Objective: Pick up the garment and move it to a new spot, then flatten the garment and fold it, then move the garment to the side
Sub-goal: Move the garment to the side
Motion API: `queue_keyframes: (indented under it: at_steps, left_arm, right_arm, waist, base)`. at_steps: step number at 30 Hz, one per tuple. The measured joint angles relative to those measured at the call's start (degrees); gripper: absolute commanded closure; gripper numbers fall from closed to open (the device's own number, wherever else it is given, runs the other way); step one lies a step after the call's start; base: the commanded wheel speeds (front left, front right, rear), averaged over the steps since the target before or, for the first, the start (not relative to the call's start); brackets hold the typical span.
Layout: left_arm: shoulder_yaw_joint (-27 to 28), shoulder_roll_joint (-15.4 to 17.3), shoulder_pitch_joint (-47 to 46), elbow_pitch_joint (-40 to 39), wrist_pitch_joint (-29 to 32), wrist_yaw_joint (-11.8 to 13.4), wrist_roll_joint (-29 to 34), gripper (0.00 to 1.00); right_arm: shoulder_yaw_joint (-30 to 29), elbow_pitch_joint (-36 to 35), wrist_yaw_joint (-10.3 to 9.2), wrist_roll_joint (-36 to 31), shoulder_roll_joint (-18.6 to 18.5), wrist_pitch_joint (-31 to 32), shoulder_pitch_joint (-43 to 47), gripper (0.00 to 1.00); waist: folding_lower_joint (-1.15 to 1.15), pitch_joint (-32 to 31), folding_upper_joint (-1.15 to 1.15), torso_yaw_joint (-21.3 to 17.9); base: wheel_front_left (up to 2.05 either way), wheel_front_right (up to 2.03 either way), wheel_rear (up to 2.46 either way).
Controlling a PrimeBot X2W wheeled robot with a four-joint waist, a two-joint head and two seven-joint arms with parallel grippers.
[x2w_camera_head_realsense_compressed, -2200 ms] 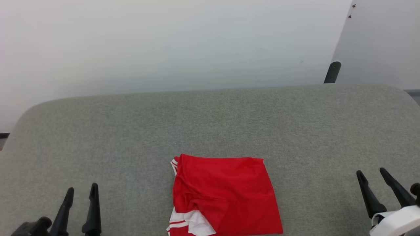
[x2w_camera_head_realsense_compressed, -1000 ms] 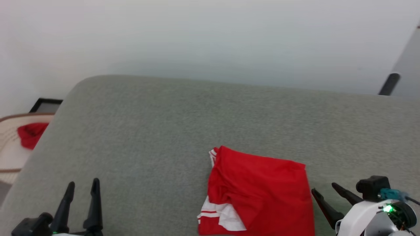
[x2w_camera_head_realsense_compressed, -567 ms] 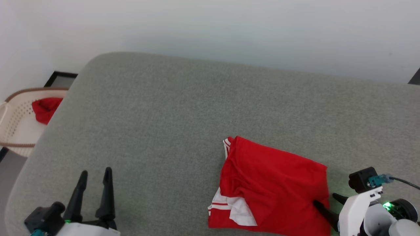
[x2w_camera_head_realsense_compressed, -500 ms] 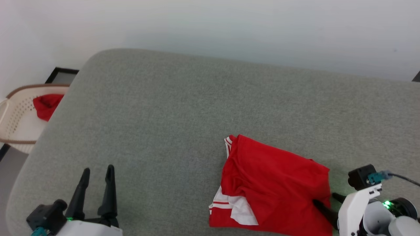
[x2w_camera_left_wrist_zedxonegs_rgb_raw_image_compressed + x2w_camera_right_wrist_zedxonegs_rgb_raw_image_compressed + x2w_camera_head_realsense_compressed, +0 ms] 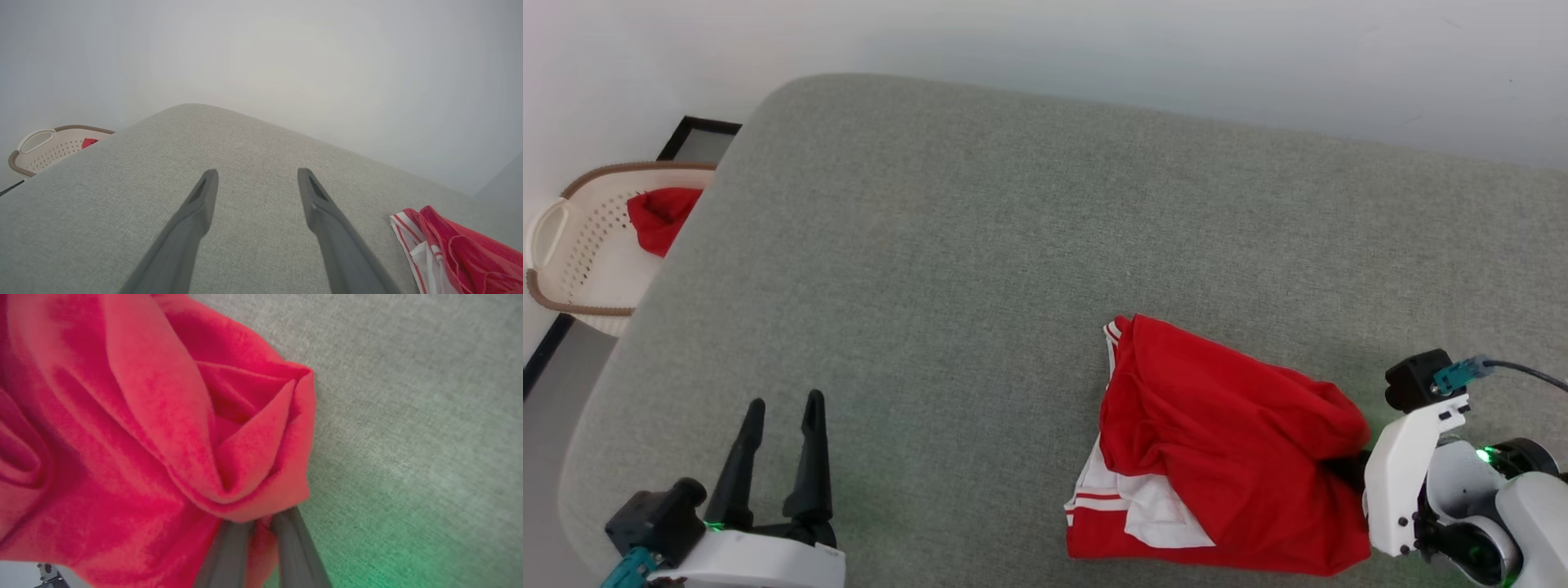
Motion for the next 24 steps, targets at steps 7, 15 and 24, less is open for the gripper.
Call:
queue_keyframes:
  at_steps: [7, 15, 24]
  left_arm:
    - [0.1, -0.2, 0.1, 0.1, 0.0, 0.0, 0.0, 0.00]
    - [-0.8, 0.4, 0.1, -0.2, 0.0, 0.0, 0.5, 0.00]
    - [-2.8, 1.5, -1.5, -0.6, 0.0, 0.0, 1.0, 0.00]
  right_arm:
    - [-1.1, -0.7, 0.01, 2.1, -0.3, 1.3, -0.9, 1.00]
    - [-2.6, -4.5, 0.00, 2.0, -4.1, 3.0, -2.0, 1.00]
    - [-4.4, -8.6, 0.00, -0.5, -9.9, 6.0, -5.7, 1.00]
  waist:
    - [0.00, -0.1, 0.00, -0.4]
    - [0.00, -1.0, 0.00, -2.6]
    - [0.00, -1.4, 0.00, -6.5]
  base:
    - [0.00, 0.00, 0.00]
    - [0.00, 0.00, 0.00]
    - [0.00, 0.00, 0.00]
